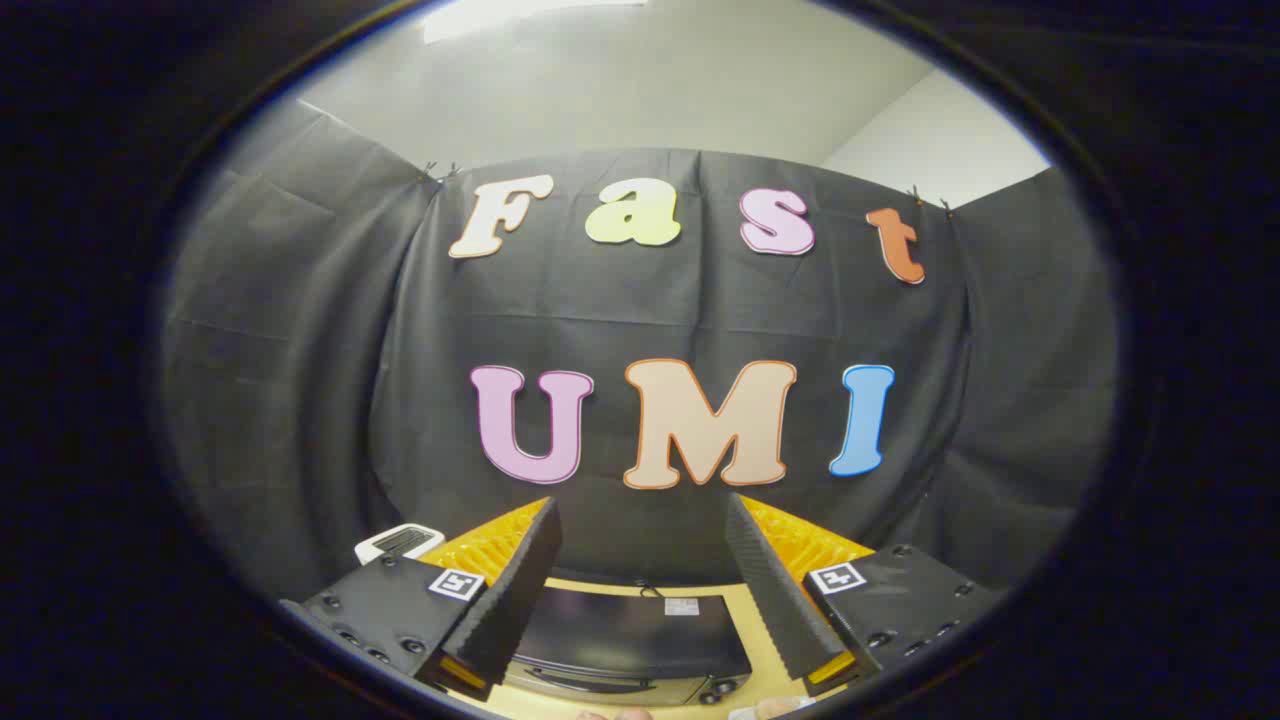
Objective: Open the toaster oven, put the food inside, and close the toaster oven door.
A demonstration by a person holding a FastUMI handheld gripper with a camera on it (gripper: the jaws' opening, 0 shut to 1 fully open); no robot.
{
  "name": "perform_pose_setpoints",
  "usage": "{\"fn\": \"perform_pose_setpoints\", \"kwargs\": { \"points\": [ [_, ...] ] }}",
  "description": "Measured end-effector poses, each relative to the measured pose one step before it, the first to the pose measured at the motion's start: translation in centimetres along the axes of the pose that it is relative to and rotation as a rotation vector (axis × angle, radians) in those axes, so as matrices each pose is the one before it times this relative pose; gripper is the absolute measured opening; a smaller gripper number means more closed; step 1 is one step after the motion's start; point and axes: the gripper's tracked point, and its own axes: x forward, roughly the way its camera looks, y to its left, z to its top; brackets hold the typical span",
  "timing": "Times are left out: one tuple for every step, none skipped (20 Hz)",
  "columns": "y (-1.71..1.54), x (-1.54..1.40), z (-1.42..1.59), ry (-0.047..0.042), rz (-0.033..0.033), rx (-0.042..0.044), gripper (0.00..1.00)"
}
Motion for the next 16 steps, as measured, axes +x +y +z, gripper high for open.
{"fn": "perform_pose_setpoints", "kwargs": {
  "points": [
    [-0.403, 0.176, -0.121, -0.00046, -0.00920, 0.00630, 1.00],
    [-0.372, 0.175, 0.013, -0.00216, -0.00961, 0.00797, 1.00],
    [-0.339, 0.168, -0.032, 0.00221, -0.00895, 0.00816, 1.00],
    [-0.168, 0.107, -0.067, 0.00229, -0.00905, 0.00285, 1.00],
    [-0.220, 0.091, -0.116, 0.00015, -0.00851, 0.00254, 1.00],
    [-0.137, 0.136, 0.056, -0.00159, -0.00380, 0.00354, 1.00],
    [-0.092, 0.176, -0.153, 0.00137, -0.00307, 0.00465, 1.00],
    [-0.067, 0.068, 0.012, 0.00093, -0.00189, 0.00514, 1.00],
    [-0.104, 0.044, -0.039, 0.00041, -0.00295, 0.00471, 1.00],
    [-0.246, 0.077, -0.050, 0.00038, -0.00551, 0.00379, 1.00],
    [-0.303, 0.126, -0.038, 0.00113, -0.00591, 0.00330, 1.00],
    [-0.145, 0.137, -0.074, -0.00125, -0.00168, 0.00479, 1.00],
    [0.004, 0.102, 0.030, -0.00244, 0.00346, 0.00770, 1.00],
    [-0.101, 0.169, -0.074, -0.00238, 0.00160, 0.00829, 1.00],
    [-0.019, 0.188, -0.183, 0.00014, 0.00300, 0.00753, 1.00],
    [-0.114, 0.135, -0.506, 0.00477, 0.00095, 0.00533, 1.00]
  ]
}}
